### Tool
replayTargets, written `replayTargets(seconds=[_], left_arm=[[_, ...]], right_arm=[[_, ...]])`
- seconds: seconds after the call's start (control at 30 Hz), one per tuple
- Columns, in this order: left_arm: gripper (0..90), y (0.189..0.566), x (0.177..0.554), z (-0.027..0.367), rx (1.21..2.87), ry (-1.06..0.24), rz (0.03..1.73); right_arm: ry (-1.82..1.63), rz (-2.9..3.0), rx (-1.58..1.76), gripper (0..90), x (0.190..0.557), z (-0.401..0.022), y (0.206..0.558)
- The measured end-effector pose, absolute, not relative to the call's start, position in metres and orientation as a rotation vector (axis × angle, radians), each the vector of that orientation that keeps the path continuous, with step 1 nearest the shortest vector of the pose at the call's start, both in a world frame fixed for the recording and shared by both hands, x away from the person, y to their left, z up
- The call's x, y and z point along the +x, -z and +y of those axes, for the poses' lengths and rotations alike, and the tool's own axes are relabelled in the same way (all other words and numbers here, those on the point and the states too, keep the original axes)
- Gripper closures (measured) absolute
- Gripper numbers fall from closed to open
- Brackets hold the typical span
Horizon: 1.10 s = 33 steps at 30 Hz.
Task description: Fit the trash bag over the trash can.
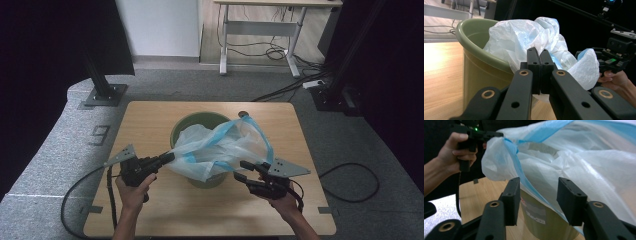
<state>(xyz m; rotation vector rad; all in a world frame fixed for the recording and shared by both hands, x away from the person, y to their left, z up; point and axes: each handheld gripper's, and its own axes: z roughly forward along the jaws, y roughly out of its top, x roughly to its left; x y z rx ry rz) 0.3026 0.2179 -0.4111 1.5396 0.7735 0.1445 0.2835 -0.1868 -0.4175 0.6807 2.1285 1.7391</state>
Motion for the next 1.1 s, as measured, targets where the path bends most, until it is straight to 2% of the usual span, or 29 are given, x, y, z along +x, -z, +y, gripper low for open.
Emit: replayTargets(seconds=[0.07, 0.1, 0.17, 0.43, 0.73, 1.03, 1.1], left_arm=[[89.2, 0.412, 0.304, 0.218, 1.539, -0.140, 0.779], [89.2, 0.412, 0.304, 0.217, 1.538, -0.140, 0.780], [89.2, 0.412, 0.304, 0.218, 1.542, -0.141, 0.781], [89.3, 0.425, 0.304, 0.227, 1.539, -0.120, 0.812], [89.4, 0.432, 0.315, 0.231, 1.522, -0.104, 0.855], [89.4, 0.429, 0.324, 0.230, 1.514, -0.106, 0.880], [89.4, 0.428, 0.325, 0.231, 1.508, -0.108, 0.890]], right_arm=[[-1.722, 2.145, 0.671, 61.5, 0.285, -0.184, 0.419], [-1.704, 2.161, 0.655, 74.1, 0.287, -0.180, 0.420], [-1.694, 2.178, 0.630, 88.5, 0.287, -0.178, 0.422], [-1.632, 2.343, 0.572, 89.0, 0.285, -0.165, 0.452], [-1.524, 2.384, 0.674, 89.0, 0.303, -0.156, 0.488], [-1.524, 2.352, 0.683, 88.8, 0.305, -0.156, 0.495], [-1.537, 2.327, 0.669, 81.5, 0.298, -0.159, 0.491]])
